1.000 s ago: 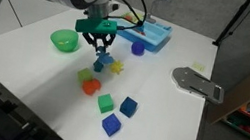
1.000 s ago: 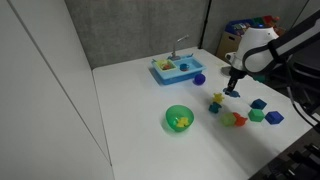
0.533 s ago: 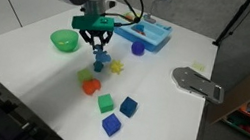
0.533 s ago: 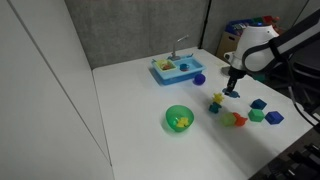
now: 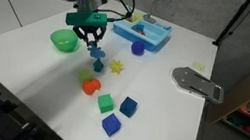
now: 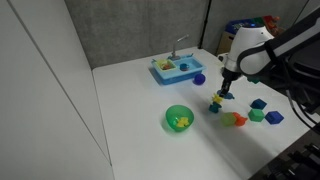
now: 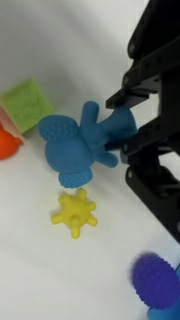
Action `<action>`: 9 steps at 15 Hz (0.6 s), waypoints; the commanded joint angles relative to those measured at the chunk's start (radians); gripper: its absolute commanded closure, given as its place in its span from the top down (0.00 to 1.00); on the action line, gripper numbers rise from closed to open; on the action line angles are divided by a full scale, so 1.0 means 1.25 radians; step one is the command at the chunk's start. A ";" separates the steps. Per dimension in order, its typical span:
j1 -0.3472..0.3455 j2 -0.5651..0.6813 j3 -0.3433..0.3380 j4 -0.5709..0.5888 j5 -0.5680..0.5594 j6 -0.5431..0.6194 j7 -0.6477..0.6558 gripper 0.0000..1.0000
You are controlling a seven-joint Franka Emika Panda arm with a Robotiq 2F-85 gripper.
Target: Pick up the light blue toy and place it in the green bowl
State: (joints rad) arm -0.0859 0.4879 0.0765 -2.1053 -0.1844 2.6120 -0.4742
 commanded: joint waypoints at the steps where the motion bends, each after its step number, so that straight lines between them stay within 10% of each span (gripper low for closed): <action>1: 0.055 0.007 0.001 0.036 -0.014 -0.012 0.054 0.11; 9: 0.147 0.046 0.008 0.125 0.029 -0.021 0.240 0.11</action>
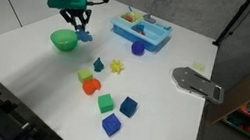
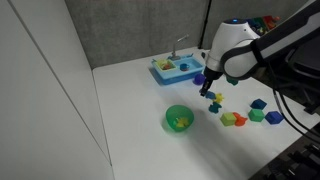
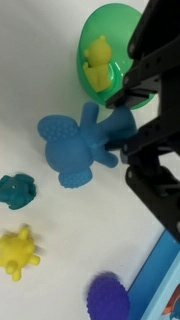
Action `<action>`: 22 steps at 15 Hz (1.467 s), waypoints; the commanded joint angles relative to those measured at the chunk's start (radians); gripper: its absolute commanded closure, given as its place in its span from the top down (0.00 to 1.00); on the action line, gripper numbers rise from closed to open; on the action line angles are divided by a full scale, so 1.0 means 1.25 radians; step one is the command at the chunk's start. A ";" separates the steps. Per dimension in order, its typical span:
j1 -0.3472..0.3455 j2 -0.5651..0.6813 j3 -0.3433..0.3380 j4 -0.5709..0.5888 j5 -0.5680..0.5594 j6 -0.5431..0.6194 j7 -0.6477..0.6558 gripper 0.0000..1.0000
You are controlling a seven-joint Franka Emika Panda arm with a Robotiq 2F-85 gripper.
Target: Pick up the light blue toy and place it in the green bowl
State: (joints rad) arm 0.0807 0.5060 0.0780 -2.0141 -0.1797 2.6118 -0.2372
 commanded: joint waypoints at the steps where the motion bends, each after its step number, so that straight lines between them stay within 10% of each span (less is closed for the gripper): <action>1: 0.014 0.044 0.016 0.064 0.041 -0.022 0.059 0.11; 12: 0.039 0.160 0.101 0.172 0.149 -0.044 0.045 0.11; 14: 0.038 0.170 0.113 0.181 0.147 -0.049 0.026 0.61; 22: 0.047 0.131 0.099 0.181 0.136 -0.047 0.039 1.00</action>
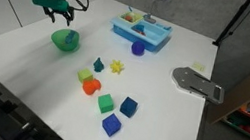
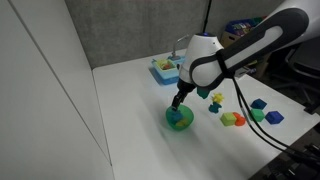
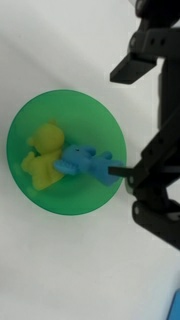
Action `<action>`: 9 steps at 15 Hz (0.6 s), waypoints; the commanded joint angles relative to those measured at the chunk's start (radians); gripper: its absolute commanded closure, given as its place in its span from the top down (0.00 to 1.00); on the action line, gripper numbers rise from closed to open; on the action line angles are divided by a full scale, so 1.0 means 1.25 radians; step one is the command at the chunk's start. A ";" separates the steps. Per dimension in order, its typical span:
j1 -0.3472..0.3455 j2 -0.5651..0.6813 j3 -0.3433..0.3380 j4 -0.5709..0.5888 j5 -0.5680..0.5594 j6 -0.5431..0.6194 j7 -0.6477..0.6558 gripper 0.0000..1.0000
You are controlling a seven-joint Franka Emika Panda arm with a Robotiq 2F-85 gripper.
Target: Pick up the light blue toy and place it in the green bowl
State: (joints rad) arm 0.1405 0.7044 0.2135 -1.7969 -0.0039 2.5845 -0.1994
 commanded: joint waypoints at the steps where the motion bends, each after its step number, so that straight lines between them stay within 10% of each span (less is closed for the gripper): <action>1: -0.002 -0.038 -0.015 0.004 -0.004 -0.028 0.015 1.00; 9: -0.003 -0.141 -0.103 -0.038 -0.024 -0.121 0.095 1.00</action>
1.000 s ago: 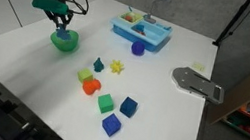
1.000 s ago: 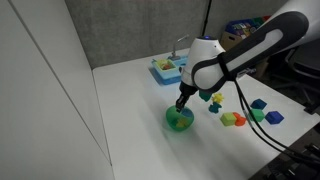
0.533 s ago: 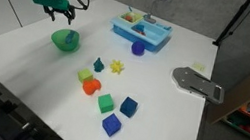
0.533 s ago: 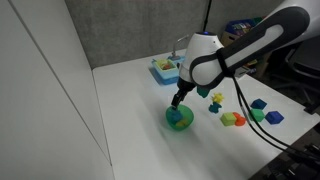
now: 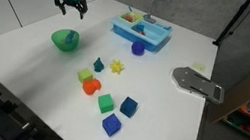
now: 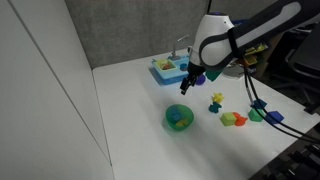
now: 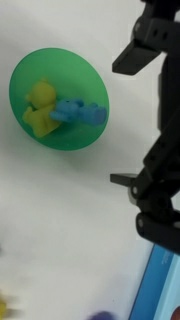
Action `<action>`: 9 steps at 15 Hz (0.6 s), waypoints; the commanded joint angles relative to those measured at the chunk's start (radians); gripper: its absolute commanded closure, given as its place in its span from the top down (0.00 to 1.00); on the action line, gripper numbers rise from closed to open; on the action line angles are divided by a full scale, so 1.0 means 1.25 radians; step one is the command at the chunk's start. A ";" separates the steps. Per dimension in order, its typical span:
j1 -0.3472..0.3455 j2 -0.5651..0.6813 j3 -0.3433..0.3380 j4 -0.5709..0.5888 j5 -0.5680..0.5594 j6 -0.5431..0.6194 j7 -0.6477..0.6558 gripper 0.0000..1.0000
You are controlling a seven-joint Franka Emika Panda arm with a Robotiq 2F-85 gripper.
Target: Pick up the light blue toy and place it in the green bowl
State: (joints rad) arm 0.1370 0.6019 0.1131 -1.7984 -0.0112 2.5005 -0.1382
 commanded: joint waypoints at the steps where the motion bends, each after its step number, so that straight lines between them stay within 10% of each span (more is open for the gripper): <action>1: -0.003 -0.074 -0.029 -0.047 -0.017 -0.072 0.049 1.00; 9: -0.023 -0.251 -0.060 -0.194 -0.021 -0.202 0.071 1.00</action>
State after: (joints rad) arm 0.1239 0.4106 0.0379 -1.9315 -0.0147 2.2850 -0.0812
